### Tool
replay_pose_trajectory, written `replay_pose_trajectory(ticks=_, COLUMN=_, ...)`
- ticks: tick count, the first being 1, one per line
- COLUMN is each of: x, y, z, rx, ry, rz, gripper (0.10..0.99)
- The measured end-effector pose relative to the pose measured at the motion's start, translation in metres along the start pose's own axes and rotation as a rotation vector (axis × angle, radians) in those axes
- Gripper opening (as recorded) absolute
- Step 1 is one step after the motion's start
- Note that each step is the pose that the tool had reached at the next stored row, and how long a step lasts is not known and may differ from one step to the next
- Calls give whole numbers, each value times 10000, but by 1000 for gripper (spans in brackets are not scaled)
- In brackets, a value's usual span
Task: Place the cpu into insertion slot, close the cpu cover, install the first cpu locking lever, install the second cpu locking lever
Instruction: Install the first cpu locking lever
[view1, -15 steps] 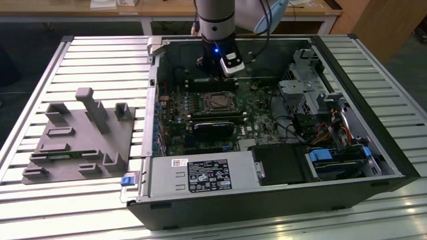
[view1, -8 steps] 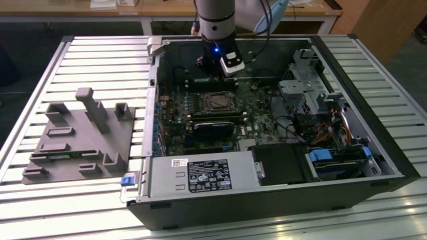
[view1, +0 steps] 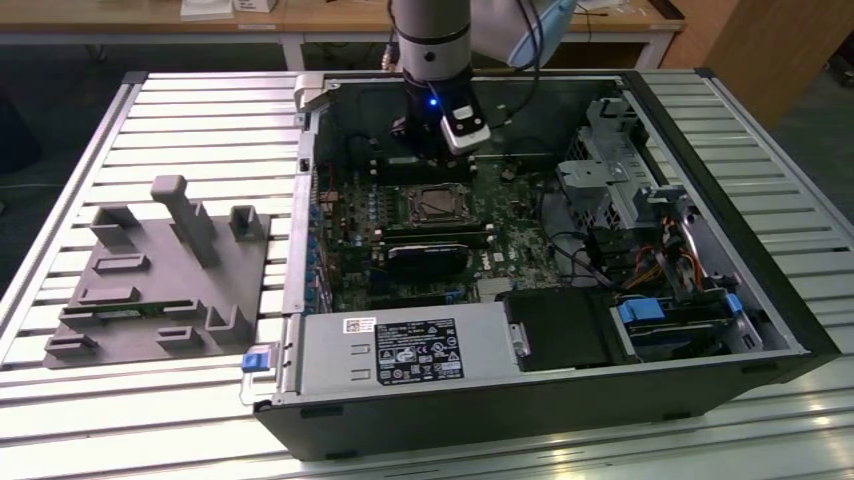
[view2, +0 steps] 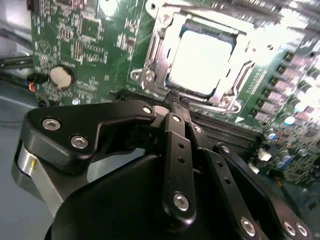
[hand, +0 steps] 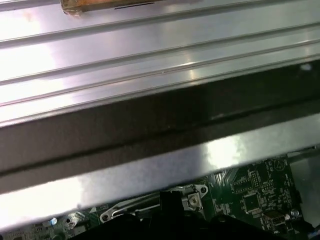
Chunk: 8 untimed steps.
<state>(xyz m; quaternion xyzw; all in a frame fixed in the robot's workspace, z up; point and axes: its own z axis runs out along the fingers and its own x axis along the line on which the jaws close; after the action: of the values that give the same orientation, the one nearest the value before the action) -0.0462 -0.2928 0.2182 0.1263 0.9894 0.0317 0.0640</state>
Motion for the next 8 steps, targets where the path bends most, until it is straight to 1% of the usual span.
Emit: replay_pose_trajectory(ticks=8, x=-33, y=-125, z=-4, rx=445, ry=-39, rz=-56, gripper=106)
